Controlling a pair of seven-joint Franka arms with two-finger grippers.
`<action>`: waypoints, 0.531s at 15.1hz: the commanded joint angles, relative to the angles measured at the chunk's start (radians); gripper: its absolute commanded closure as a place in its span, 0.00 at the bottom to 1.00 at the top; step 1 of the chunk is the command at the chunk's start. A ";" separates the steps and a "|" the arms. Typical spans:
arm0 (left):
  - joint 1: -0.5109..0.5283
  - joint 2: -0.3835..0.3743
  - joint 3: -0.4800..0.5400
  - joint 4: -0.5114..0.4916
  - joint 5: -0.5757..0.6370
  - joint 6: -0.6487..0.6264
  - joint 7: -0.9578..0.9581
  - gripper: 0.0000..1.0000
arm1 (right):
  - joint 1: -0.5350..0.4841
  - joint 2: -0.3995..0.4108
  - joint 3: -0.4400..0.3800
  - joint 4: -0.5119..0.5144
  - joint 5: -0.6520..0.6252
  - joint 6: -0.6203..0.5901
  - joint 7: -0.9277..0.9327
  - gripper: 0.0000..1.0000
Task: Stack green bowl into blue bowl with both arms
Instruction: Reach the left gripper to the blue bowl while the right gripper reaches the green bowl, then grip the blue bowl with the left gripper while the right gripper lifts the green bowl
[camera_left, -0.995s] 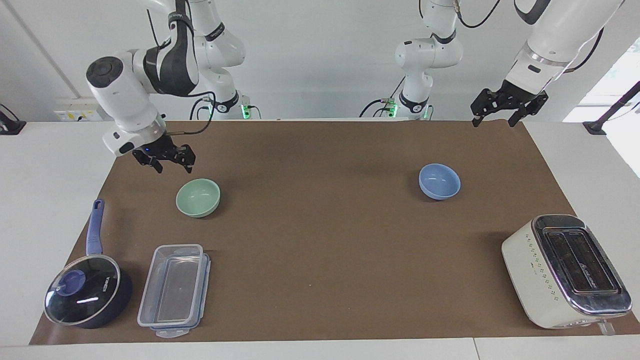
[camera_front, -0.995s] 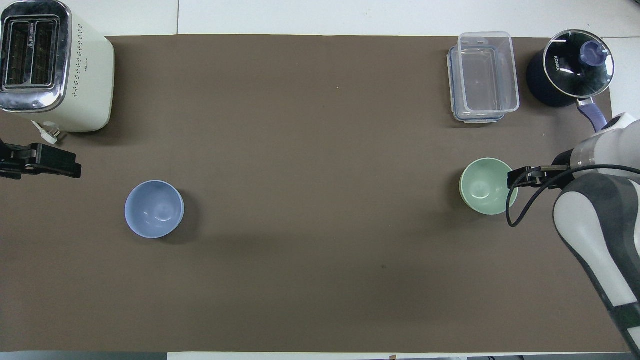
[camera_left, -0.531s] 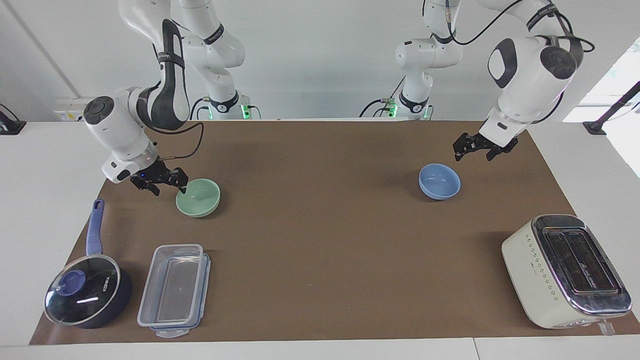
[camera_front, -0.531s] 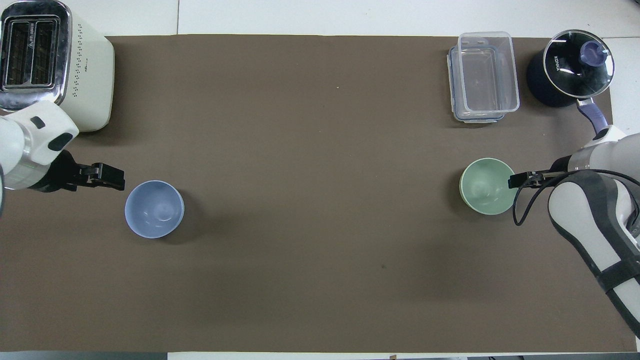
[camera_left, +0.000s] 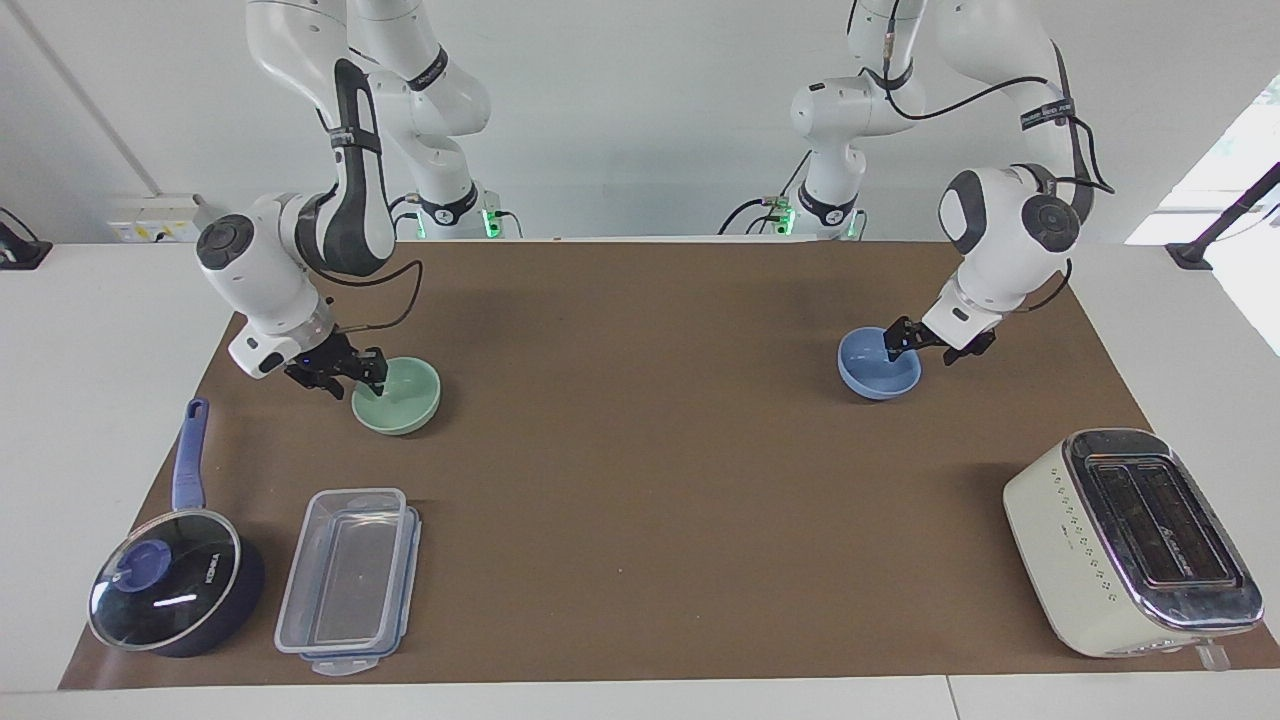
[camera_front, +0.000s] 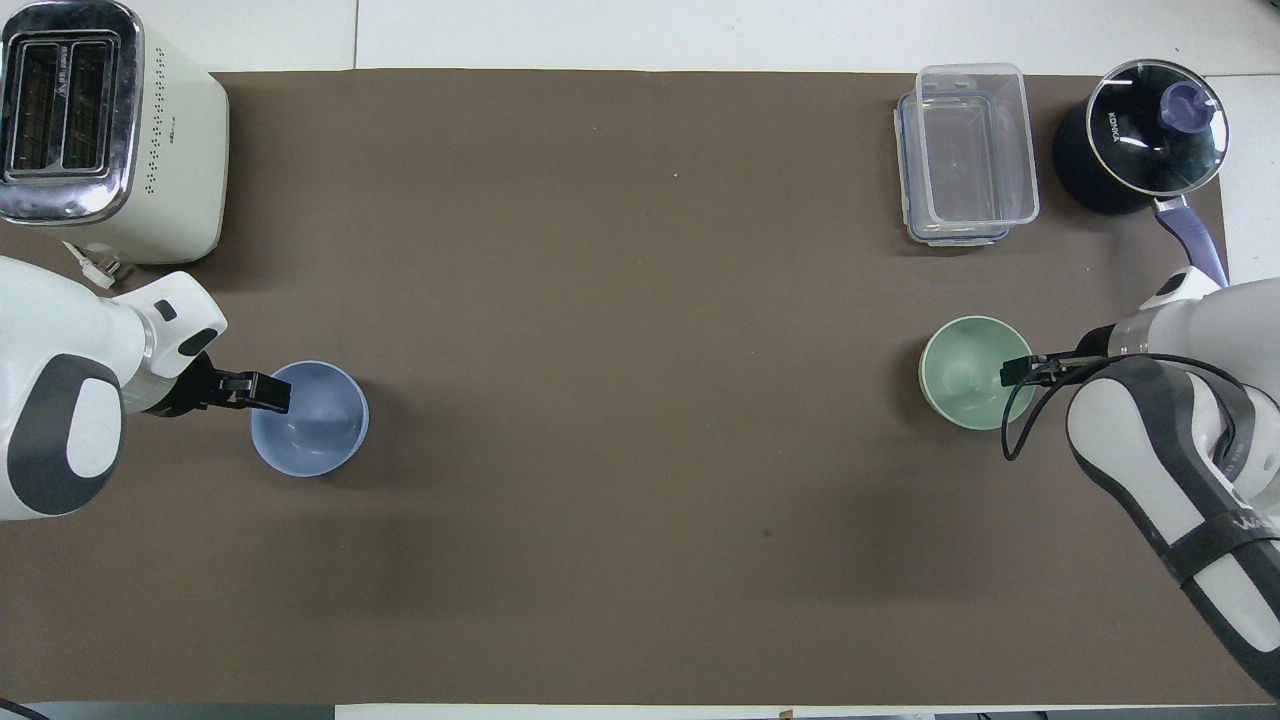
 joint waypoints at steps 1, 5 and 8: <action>0.023 0.001 0.000 -0.045 -0.010 0.066 0.053 0.01 | 0.000 -0.007 0.001 -0.022 0.028 0.029 -0.032 0.37; 0.008 0.024 -0.002 -0.065 -0.010 0.099 0.079 0.10 | 0.003 -0.016 0.004 -0.061 0.028 0.059 -0.034 0.50; 0.009 0.024 0.000 -0.074 -0.010 0.097 0.134 0.42 | 0.003 -0.015 0.006 -0.061 0.028 0.059 -0.037 0.82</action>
